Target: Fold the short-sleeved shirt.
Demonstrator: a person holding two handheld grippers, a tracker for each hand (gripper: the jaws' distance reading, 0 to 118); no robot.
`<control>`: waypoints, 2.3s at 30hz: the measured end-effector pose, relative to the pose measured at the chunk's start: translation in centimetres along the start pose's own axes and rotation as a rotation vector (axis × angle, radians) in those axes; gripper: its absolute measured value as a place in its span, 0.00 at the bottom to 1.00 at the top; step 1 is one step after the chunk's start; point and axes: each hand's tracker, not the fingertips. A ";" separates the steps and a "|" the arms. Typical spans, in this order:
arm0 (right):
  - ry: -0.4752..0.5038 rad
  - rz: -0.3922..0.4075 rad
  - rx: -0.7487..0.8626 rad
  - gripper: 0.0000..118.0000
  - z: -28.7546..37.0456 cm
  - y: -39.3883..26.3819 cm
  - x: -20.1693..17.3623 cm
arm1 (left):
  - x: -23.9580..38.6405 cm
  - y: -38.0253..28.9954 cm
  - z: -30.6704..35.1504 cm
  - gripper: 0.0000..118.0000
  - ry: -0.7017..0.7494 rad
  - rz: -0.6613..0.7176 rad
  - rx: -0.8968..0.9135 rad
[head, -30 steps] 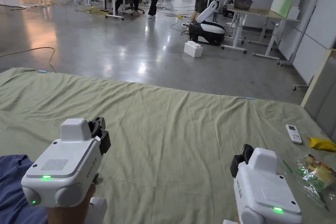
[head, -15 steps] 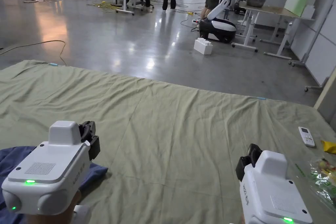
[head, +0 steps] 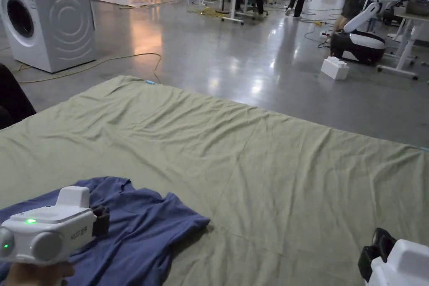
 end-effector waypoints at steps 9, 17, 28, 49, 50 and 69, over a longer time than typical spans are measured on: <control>0.027 0.042 -0.043 0.01 -1.0 -1.5 -2.0 | -3.1 -3.4 -6.9 0.87 -0.055 0.017 -0.230; 0.033 0.087 -0.084 0.01 -1.7 -2.8 -2.5 | 0.7 -6.9 -9.9 0.71 0.053 -0.158 -0.283; 0.044 0.102 -0.104 0.01 -1.6 -3.4 -2.8 | 0.1 -6.5 -10.5 0.06 0.065 -0.133 -0.269; 0.038 0.010 -0.036 0.01 0.8 -2.1 0.8 | 1.8 5.7 3.4 0.04 0.014 -0.007 0.138; 0.034 0.006 -0.031 0.01 1.0 -2.1 1.1 | 2.4 6.7 4.3 0.04 -0.006 -0.009 0.178; -0.123 -0.076 0.039 0.01 3.3 -1.4 11.6 | 29.8 14.4 13.1 0.04 -0.479 -0.225 0.415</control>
